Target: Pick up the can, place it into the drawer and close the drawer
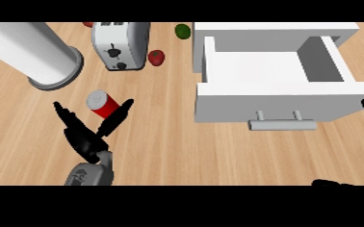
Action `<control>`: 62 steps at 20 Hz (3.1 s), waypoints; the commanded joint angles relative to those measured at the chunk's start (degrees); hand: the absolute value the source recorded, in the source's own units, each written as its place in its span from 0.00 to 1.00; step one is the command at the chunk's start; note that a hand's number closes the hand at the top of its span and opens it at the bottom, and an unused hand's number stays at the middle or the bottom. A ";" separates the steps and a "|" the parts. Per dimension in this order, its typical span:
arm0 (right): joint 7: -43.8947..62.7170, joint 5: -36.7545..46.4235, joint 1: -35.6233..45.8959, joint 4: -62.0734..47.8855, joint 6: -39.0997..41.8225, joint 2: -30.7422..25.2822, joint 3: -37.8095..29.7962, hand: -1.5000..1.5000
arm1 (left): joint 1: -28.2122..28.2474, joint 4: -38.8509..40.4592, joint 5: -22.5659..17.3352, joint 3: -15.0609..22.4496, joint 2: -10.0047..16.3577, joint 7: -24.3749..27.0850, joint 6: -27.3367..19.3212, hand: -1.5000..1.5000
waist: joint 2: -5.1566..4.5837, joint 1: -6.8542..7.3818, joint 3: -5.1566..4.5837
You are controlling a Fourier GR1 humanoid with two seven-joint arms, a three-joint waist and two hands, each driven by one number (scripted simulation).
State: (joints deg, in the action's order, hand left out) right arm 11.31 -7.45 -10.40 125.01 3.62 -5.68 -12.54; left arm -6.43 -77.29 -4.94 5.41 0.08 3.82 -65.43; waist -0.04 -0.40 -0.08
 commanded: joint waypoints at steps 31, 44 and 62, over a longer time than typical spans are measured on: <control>4.70 -3.99 1.99 2.27 3.51 -1.93 -7.53 0.00 | -20.19 52.68 -31.26 -18.15 6.76 39.60 32.02 0.00 | -0.09 -0.52 0.04; 5.16 2.59 5.68 2.43 1.04 0.06 -2.61 0.00 | -29.55 62.28 -28.69 -18.50 6.52 43.83 42.54 1.00 | -0.35 -0.75 -0.02; 8.05 1.32 5.79 5.62 0.59 -1.75 -6.12 0.00 | -36.25 50.40 -15.74 -2.81 5.91 25.85 61.99 1.00 | 0.25 0.29 0.09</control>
State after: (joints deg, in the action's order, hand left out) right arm 16.81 -5.37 -5.26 128.54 4.43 -6.30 -17.69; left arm -40.24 -22.54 -21.58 1.53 5.23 34.98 -3.17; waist 0.06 -0.41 0.00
